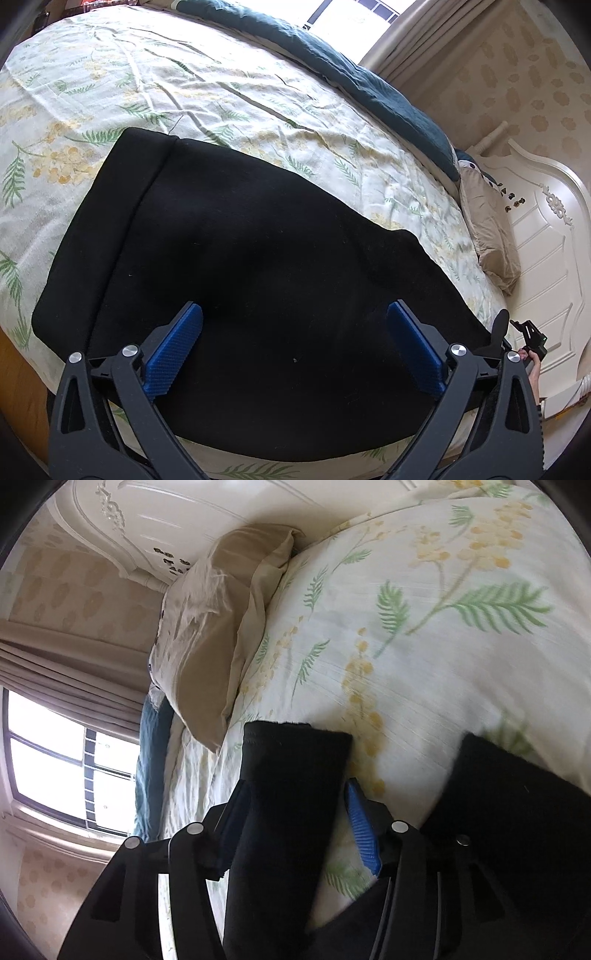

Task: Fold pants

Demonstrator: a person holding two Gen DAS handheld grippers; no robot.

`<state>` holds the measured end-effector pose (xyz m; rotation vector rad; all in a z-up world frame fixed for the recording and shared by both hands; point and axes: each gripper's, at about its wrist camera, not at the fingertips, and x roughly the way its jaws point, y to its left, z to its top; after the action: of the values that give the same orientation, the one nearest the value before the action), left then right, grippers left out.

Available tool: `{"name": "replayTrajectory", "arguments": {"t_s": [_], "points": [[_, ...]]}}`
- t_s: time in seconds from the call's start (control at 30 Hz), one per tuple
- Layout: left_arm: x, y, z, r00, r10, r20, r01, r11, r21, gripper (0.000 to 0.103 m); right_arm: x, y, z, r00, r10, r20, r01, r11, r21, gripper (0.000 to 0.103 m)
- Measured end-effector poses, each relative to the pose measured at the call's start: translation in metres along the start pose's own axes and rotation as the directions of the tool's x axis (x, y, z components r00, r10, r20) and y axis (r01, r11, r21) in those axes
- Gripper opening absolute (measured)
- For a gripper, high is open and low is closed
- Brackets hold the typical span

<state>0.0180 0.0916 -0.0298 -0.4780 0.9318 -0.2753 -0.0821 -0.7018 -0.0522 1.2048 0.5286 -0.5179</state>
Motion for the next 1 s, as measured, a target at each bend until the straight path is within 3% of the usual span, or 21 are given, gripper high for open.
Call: {"name": "replayTrajectory", "arguments": {"t_s": [0.07, 0.1, 0.13, 0.2, 0.4, 0.6, 0.77, 0.9, 1.0], "points": [[0.000, 0.000, 0.000, 1.000, -0.005, 0.002, 0.005, 1.000, -0.007, 0.100, 0.002, 0.001, 0.002, 1.000, -0.003, 0.009, 0.003, 1.000, 0.004, 0.053], [0.000, 0.000, 0.000, 1.000, -0.006, 0.003, 0.006, 1.000, -0.007, 0.100, 0.001, 0.002, 0.002, 1.000, -0.008, 0.017, 0.008, 1.000, 0.001, 0.046], [0.000, 0.000, 0.000, 1.000, -0.006, 0.003, 0.006, 1.000, -0.006, 0.100, 0.001, 0.003, 0.002, 1.000, -0.009, 0.017, 0.009, 1.000, -0.009, 0.028], [0.000, 0.001, -0.001, 1.000, -0.004, 0.003, 0.004, 1.000, -0.002, 0.100, 0.006, 0.001, 0.001, 1.000, 0.014, -0.017, -0.014, 1.000, -0.022, 0.008], [0.001, -0.001, -0.001, 1.000, 0.002, 0.001, -0.002, 1.000, 0.009, 0.100, -0.026, -0.009, -0.007, 0.991, 0.127, 0.048, -0.129, 0.991, 0.029, 0.007], [0.000, -0.001, -0.001, 1.000, -0.004, 0.001, 0.004, 1.000, 0.000, 0.100, -0.112, -0.020, -0.019, 0.964, 0.227, 0.140, -0.228, 0.974, -0.012, 0.006], [0.000, -0.001, -0.001, 1.000, -0.004, 0.003, 0.004, 1.000, 0.002, 0.100, -0.164, -0.079, -0.038, 0.956, 0.193, 0.219, -0.210, 0.976, 0.058, 0.006], [0.001, -0.004, -0.001, 1.000, 0.007, 0.004, -0.007, 1.000, 0.022, 0.100, -0.152, -0.133, -0.048, 0.978, 0.125, 0.165, -0.153, 0.973, 0.170, 0.006], [0.002, -0.006, -0.001, 1.000, 0.015, 0.004, -0.015, 0.999, 0.034, 0.100, -0.146, -0.138, -0.050, 0.976, 0.137, 0.169, -0.165, 0.973, 0.162, 0.006]]}}
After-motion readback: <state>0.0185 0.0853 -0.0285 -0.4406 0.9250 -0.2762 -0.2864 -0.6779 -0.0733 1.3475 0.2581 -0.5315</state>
